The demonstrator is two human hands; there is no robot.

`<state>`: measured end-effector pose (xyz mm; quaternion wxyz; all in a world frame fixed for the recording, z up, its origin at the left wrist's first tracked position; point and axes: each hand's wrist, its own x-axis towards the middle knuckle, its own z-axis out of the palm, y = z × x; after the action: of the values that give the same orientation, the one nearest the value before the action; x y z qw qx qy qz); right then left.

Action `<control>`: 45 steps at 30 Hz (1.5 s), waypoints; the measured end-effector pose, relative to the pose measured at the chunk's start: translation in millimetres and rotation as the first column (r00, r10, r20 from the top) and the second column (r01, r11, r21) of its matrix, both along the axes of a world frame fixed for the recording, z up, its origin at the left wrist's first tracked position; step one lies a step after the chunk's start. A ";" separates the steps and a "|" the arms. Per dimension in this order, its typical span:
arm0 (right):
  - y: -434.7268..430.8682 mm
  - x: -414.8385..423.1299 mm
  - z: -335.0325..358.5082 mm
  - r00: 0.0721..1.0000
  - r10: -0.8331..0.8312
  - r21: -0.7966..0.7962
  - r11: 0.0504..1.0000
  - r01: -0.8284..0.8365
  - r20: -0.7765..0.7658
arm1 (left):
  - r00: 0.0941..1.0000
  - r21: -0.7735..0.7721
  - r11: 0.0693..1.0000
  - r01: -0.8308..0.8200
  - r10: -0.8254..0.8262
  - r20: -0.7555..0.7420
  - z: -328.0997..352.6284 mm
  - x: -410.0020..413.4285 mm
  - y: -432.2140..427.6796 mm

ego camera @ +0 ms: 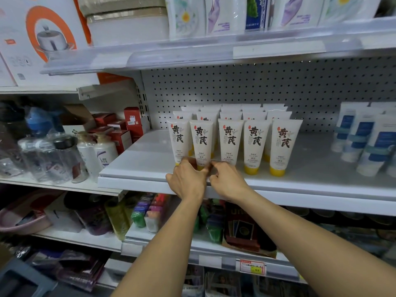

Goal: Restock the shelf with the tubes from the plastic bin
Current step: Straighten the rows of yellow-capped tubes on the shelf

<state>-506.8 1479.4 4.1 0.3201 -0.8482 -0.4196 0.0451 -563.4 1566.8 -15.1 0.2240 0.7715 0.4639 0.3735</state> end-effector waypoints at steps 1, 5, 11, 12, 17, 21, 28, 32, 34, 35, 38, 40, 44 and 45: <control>-0.6 0.3 -0.2 1.000 0.007 0.012 1.000 -0.006 -0.007 | 1.000 0.004 1.000 0.005 -0.005 -0.001 0.1 0.2 0.1; -12.7 -0.1 0.2 1.000 0.022 0.077 0.997 -0.023 0.005 | 0.999 -0.006 0.999 0.037 -0.037 0.033 0.3 -5.0 -0.2; -86.0 16.2 -4.9 0.959 -0.242 0.290 0.938 0.192 0.148 | 0.967 0.022 0.992 0.127 -0.129 0.220 -9.5 -17.5 -27.2; -99.3 22.4 -6.1 0.943 -0.310 0.319 0.912 0.259 0.120 | 0.964 0.025 0.987 0.157 -0.158 0.213 -9.8 -15.5 -34.6; -138.8 56.7 -12.1 0.865 -0.501 0.382 0.798 0.466 -0.009 | 0.946 0.075 0.956 0.285 -0.293 0.142 -1.7 3.4 -72.3; -137.5 73.3 -8.3 0.880 -0.475 0.245 0.852 0.463 -0.011 | 0.952 0.035 0.962 0.270 -0.272 0.142 1.6 16.3 -85.3; -124.1 87.6 -6.4 0.918 -0.394 0.155 0.905 0.396 -0.041 | 0.980 -0.029 0.984 0.174 -0.171 0.098 7.0 21.3 -72.2; -119.1 96.4 -9.1 0.916 -0.400 0.116 0.909 0.399 -0.014 | 0.992 -0.068 0.990 0.120 -0.123 -0.033 13.9 28.1 -68.5; -118.4 99.0 -10.5 0.918 -0.396 0.132 0.910 0.394 -0.011 | 0.992 -0.069 0.992 0.101 -0.106 -0.069 15.3 31.1 -66.6; -118.6 100.1 -11.3 0.919 -0.393 0.144 0.909 0.391 -0.012 | 0.992 -0.069 0.993 0.095 -0.101 -0.082 15.6 32.5 -65.4; -120.1 102.3 -13.5 0.923 -0.383 0.166 0.909 0.381 -0.025 | 0.990 -0.056 0.995 0.087 -0.092 -0.109 15.5 34.9 -63.5; -121.1 103.2 -14.4 0.925 -0.379 0.176 0.909 0.378 -0.026 | 0.990 -0.045 0.995 0.086 -0.090 -0.112 15.2 35.3 -63.5; -121.2 104.2 -15.4 0.930 -0.367 0.188 0.912 0.365 -0.024 | 0.991 -0.056 0.995 0.086 -0.091 -0.097 14.4 35.4 -63.6; -121.3 104.5 -15.6 0.930 -0.366 0.188 0.912 0.364 -0.023 | 0.992 -0.057 0.994 0.089 -0.094 -0.089 14.5 35.4 -63.5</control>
<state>-402.3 1358.1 -11.5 0.3994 -0.8775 -0.2584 -0.0606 -528.0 1503.3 -0.5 0.2398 0.8021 0.4474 0.3145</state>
